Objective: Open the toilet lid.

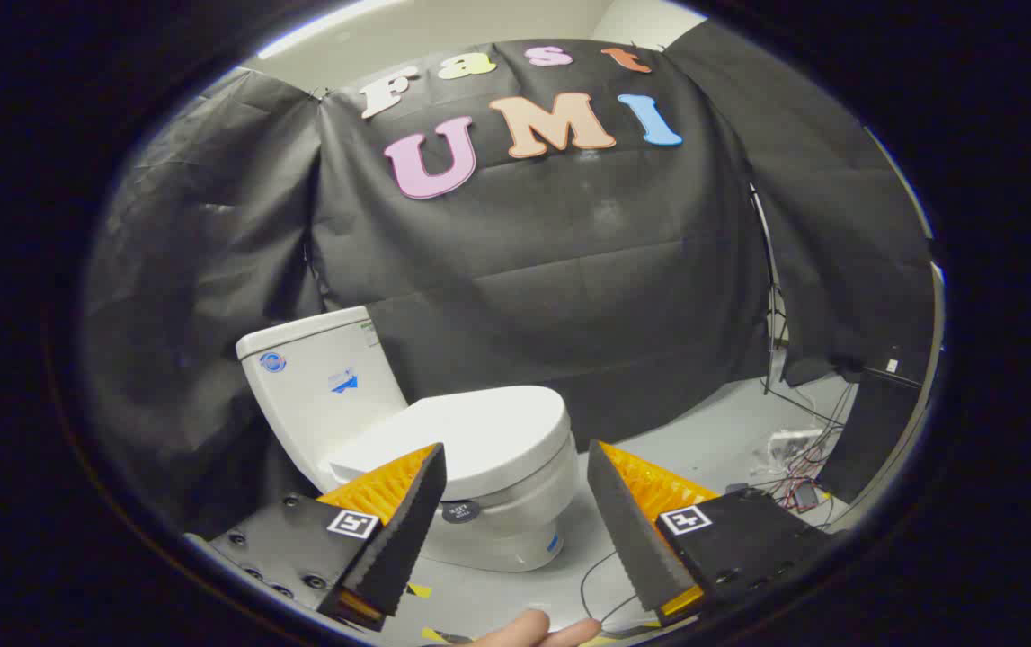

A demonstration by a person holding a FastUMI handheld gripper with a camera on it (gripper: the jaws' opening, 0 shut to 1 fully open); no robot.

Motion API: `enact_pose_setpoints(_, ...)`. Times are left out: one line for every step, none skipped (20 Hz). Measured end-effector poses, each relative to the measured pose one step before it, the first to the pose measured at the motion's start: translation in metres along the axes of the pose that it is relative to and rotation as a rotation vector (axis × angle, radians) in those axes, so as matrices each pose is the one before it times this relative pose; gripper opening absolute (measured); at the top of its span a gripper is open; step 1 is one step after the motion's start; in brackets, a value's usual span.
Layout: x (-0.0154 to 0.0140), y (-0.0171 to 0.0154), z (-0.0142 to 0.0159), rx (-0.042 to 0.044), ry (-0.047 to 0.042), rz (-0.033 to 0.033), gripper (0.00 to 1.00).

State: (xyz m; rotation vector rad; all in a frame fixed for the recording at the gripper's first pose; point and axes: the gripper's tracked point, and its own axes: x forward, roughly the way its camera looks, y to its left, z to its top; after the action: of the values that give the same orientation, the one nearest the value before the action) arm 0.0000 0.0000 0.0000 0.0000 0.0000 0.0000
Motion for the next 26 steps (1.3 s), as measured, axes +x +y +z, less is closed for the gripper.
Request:
enact_pose_setpoints(-0.00011, -0.0004, -0.00082, -0.00083, 0.00122, 0.00104, 0.98)
enact_pose_setpoints(0.00048, 0.00051, -0.00071, -0.00161, 0.00257, -0.00106, 0.98)
enact_pose_setpoints(0.00043, 0.00008, -0.00108, -0.00189, 0.00277, -0.00036, 0.98)
enact_pose_setpoints(0.00049, 0.0006, 0.0005, -0.00159, 0.00242, -0.00027, 0.97)
enact_pose_setpoints(0.00023, 0.00069, -0.00056, -0.00032, -0.00067, 0.00047, 0.98)
enact_pose_setpoints(0.00042, 0.00089, 0.00146, -0.0011, -0.00207, 0.00053, 0.98)
enact_pose_setpoints(-0.00023, -0.00089, -0.00054, -0.00171, 0.00021, -0.00263, 0.98)
enact_pose_setpoints(-0.00043, 0.00022, 0.00059, -0.00018, 0.00036, -0.0002, 0.98)
enact_pose_setpoints(0.00019, 0.00057, 0.00052, -0.00206, -0.0032, -0.00169, 0.98)
enact_pose_setpoints(0.00062, -0.00012, 0.00165, -0.00333, -0.00266, -0.00032, 0.98)
enact_pose_setpoints(-0.00013, -0.00015, -0.00016, -0.00438, 0.00045, -0.00256, 0.98)
enact_pose_setpoints(0.00016, 0.00009, -0.00165, -0.0042, 0.00335, -0.00129, 0.98)
enact_pose_setpoints(-0.00007, -0.00016, -0.0009, -0.00124, 0.00271, 0.00005, 0.98)
enact_pose_setpoints(-0.00032, 0.00031, -0.00111, -0.00357, 0.00544, 0.00038, 0.98)
enact_pose_setpoints(-0.0006, -0.00044, -0.00227, -0.00421, 0.0056, -0.00287, 0.98)
enact_pose_setpoints(-0.00115, -0.00075, 0.00004, -0.0004, 0.0007, -0.00261, 0.98)
enact_pose_setpoints(-0.00044, -0.0004, 0.00052, 0.00241, -0.0023, -0.00065, 0.98)
enact_pose_setpoints(-0.00038, 0.00057, 0.00119, 0.00069, -0.0023, 0.00036, 0.98)
enact_pose_setpoints(0.00033, 0.00029, -0.00008, 0.00228, -0.00316, -0.0008, 0.98)
enact_pose_setpoints(0.00089, 0.00067, 0.0012, 0.00505, -0.00363, 0.00069, 0.98)
enact_pose_setpoints(0.00121, 0.0016, 0.00169, 0.0057, -0.00459, -0.00018, 0.98)
enact_pose_setpoints(0.00169, 0.00205, 0.00271, 0.00708, -0.006, 0.00106, 0.98)
enact_pose_setpoints(0.00222, 0.00293, 0.0021, 0.01297, -0.00506, 0.00145, 0.98)
enact_pose_setpoints(0.00242, 0.00193, 0.00223, 0.01693, -0.00492, -0.001, 0.98)
enact_pose_setpoints(0.00441, 0.00205, 0.00141, 0.01771, -0.00887, -0.00195, 0.98)
enact_pose_setpoints(0.0036, 0.00207, 0.00066, 0.02031, -0.00571, 0.00167, 0.98)
